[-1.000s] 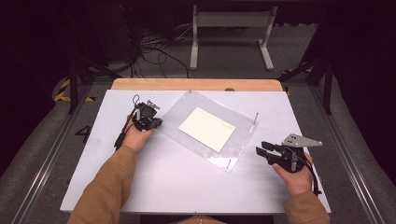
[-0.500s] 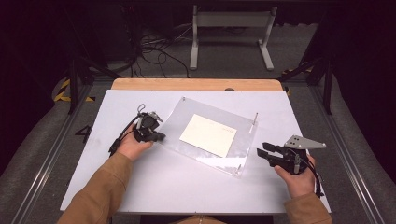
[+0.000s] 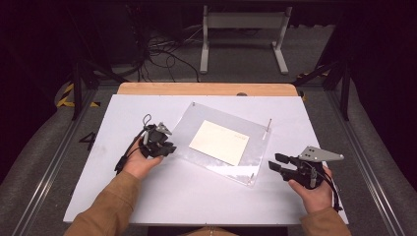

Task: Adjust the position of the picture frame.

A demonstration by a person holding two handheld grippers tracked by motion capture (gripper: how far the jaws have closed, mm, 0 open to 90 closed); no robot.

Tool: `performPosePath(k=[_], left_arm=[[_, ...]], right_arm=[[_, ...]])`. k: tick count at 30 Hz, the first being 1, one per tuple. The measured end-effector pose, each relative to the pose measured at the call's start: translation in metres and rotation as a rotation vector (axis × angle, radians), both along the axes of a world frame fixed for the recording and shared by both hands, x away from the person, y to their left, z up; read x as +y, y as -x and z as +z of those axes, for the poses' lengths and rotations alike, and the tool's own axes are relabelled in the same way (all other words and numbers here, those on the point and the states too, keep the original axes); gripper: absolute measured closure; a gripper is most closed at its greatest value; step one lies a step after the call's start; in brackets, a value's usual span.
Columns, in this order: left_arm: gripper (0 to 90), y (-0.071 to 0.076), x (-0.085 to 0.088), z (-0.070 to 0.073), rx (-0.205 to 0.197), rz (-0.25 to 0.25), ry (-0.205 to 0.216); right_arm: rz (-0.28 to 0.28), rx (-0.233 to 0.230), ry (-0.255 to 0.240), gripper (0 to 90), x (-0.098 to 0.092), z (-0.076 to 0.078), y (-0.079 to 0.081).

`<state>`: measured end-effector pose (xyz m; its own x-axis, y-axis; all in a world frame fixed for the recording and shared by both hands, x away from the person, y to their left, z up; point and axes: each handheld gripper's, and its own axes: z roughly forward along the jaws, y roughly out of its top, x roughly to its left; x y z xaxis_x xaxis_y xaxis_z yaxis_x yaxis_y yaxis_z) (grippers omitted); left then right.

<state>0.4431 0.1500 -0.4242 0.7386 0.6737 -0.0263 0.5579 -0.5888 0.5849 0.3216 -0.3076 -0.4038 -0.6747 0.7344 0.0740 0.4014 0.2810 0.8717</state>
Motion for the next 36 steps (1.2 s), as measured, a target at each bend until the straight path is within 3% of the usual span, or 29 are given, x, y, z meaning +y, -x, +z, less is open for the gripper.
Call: performPosePath(k=[3, 10, 12, 16, 17, 19, 21, 26, 29, 33, 36], left_arm=[[64.3, -0.005, 0.008, 0.0, -0.005, 0.062, 0.022], [56.8, -0.009, 0.019, 0.001, -0.02, 0.116, 0.084], [55.8, -0.009, 0.024, 0.002, -0.017, 0.136, 0.129], [53.7, -0.008, 0.028, 0.001, -0.013, 0.149, 0.155], [53.0, -0.008, 0.03, 0.0, -0.008, 0.149, 0.161], [52.0, -0.007, 0.031, -0.001, -0.008, 0.151, 0.164], [51.4, -0.006, 0.032, -0.001, -0.014, 0.155, 0.17], [50.3, -0.005, 0.031, -0.001, -0.023, 0.154, 0.174], [50.4, -0.003, 0.03, -0.002, -0.02, 0.141, 0.169], [50.7, 0.0, 0.024, 0.0, -0.028, 0.109, 0.163], [50.7, 0.004, 0.019, 0.001, -0.035, 0.09, 0.161]], right_arm=[[0.023, 0.003, 0.01, 55.2, 0.003, -0.001, 0.005], [0.146, 0.011, 0.063, 54.1, 0.029, -0.011, 0.011], [0.18, 0.014, 0.094, 55.0, 0.041, -0.016, 0.01], [0.196, 0.016, 0.131, 62.3, 0.052, -0.022, 0.008], [0.202, 0.012, 0.158, 73.1, 0.057, -0.025, 0.006], [0.203, 0.012, 0.164, 76.2, 0.058, -0.025, 0.006], [0.183, 0.003, 0.185, 83.8, 0.058, -0.025, 0.005], [0.164, 0.002, 0.209, 84.0, 0.057, -0.02, 0.006], [0.088, 0.004, 0.208, 84.2, 0.043, -0.016, -0.001], [-0.028, 0.012, 0.192, 84.3, 0.011, -0.015, -0.022], [-0.068, 0.018, 0.188, 84.3, -0.001, -0.017, -0.033]])
